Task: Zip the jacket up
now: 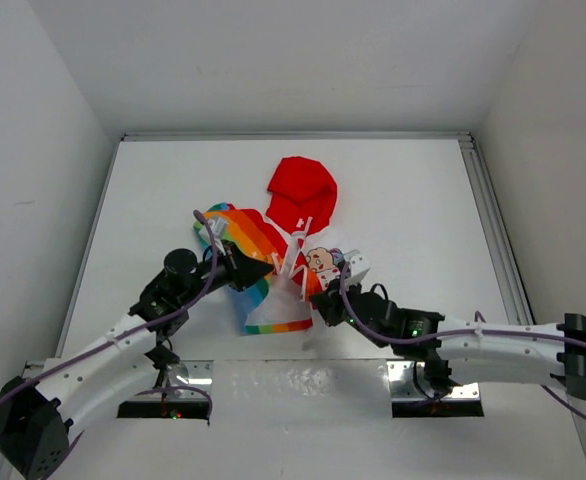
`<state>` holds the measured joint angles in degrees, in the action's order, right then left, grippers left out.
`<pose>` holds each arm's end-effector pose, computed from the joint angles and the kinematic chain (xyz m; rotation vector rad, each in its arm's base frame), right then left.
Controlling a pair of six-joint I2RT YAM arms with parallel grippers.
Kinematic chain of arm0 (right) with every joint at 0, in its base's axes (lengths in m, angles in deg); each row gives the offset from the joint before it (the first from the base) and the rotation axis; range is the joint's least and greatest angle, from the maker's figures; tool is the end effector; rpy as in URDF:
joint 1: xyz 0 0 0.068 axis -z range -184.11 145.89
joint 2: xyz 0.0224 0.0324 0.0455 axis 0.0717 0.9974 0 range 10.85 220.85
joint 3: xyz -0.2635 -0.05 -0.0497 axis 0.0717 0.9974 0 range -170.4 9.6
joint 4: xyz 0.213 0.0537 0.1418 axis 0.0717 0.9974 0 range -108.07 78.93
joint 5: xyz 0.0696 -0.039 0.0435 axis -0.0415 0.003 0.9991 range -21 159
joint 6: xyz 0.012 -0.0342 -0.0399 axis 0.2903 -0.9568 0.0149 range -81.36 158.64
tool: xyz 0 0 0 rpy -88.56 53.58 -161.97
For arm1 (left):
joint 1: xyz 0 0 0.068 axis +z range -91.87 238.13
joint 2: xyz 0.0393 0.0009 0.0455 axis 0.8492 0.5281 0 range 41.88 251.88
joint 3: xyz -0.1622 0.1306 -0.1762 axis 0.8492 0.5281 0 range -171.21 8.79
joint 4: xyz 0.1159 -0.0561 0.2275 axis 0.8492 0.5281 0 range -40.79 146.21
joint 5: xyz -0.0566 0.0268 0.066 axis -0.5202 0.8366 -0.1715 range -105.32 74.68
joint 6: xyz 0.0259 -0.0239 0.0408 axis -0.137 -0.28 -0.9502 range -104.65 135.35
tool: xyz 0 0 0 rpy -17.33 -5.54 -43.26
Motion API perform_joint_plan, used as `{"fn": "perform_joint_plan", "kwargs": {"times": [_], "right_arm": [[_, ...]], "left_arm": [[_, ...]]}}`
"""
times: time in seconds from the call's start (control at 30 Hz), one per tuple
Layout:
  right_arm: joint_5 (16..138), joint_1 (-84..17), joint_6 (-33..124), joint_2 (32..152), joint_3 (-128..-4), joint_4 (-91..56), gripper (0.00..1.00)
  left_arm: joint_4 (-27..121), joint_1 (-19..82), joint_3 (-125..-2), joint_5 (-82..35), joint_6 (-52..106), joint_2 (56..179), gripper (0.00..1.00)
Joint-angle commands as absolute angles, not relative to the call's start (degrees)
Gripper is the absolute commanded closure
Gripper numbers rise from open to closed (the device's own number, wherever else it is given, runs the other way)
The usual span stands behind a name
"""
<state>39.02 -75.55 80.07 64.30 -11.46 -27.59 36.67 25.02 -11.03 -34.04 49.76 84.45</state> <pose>0.0800 0.1824 0.2042 -0.1718 1.9917 0.7968 0.1452 -0.1084 0.2337 0.2357 1.8689 -1.1225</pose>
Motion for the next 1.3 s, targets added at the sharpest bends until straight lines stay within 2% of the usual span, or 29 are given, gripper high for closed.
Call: {"fn": "perform_joint_plan", "kwargs": {"times": [0.0,0.23,0.53,0.87,1.27], "right_arm": [[37.89,-75.74,75.03,61.67,-9.74,-39.86,1.0],[37.0,-75.65,70.02,59.37,-6.74,-49.35,1.0],[41.03,-72.14,68.6,64.46,-11.49,-48.31,1.0],[45.61,-69.41,70.01,67.28,-17.82,-44.44,1.0],[46.14,-69.41,70.89,67.63,-17.65,-44.18,1.0]], "left_arm": [[30.93,24.46,-13.01,-36.94,50.95,84.95,1.0],[27.85,24.38,-13.89,-40.19,51.48,86.53,1.0],[21.52,24.38,-12.22,-44.15,52.09,87.59,1.0],[22.66,24.02,-11.87,-42.04,49.1,87.76,1.0],[23.45,23.94,-11.95,-40.64,48.57,86.88,1.0]]}}
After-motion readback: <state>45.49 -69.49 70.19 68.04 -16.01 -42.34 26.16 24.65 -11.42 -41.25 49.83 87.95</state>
